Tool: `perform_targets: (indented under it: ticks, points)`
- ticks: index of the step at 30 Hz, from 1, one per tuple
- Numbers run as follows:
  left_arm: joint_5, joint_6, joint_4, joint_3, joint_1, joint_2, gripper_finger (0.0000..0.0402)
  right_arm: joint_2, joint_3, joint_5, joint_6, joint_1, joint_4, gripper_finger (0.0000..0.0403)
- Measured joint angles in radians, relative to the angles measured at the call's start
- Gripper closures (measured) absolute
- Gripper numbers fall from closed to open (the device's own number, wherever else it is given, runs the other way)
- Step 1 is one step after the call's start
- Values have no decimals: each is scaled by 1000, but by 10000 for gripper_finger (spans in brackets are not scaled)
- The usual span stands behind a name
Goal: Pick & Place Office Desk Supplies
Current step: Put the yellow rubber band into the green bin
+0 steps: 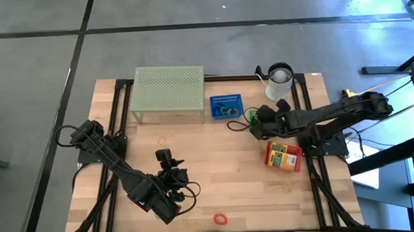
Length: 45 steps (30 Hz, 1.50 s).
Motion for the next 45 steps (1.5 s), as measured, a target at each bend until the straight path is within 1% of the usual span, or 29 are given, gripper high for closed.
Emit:
perform_targets:
  ticks: [3,6,12,15,19,27,30,33,35,36,38,40,42,44,45]
  points:
    - [-5,0,0,0,0,0,245,0,-29,-26,-1,-8,52,398]
    - [-5,0,0,0,0,0,245,0,-47,-60,8,-13,65,398]
    - [-5,0,0,0,0,0,245,0,-47,-62,59,-13,86,397]
    - [-5,0,0,0,0,0,245,0,-47,-62,60,-13,96,385]
    - [-5,0,0,0,0,0,245,0,-47,-62,60,-13,107,347]
    - [-6,0,0,0,0,0,245,0,-47,-62,86,-13,108,242]
    - [-19,0,0,0,0,0,245,0,-41,-75,112,-13,105,209]
    - [-69,-1,-6,0,0,0,245,1,0,-112,106,-8,107,188]
    - [-93,-9,-7,0,0,0,245,1,40,-104,82,8,107,183]
    - [-94,-14,-10,0,0,-1,245,1,60,-83,74,18,107,183]
    - [-78,-27,-25,0,7,-3,245,1,105,-35,60,36,106,184]
    - [-42,-55,-78,0,14,-6,245,1,146,-5,20,46,107,186]
    - [9,-112,-153,0,26,-13,245,1,187,-7,-26,47,107,189]
    - [76,-157,-215,0,40,-19,245,1,224,-33,-50,47,109,190]
    - [118,-162,-217,0,48,-20,245,1,240,-54,-51,47,107,190]
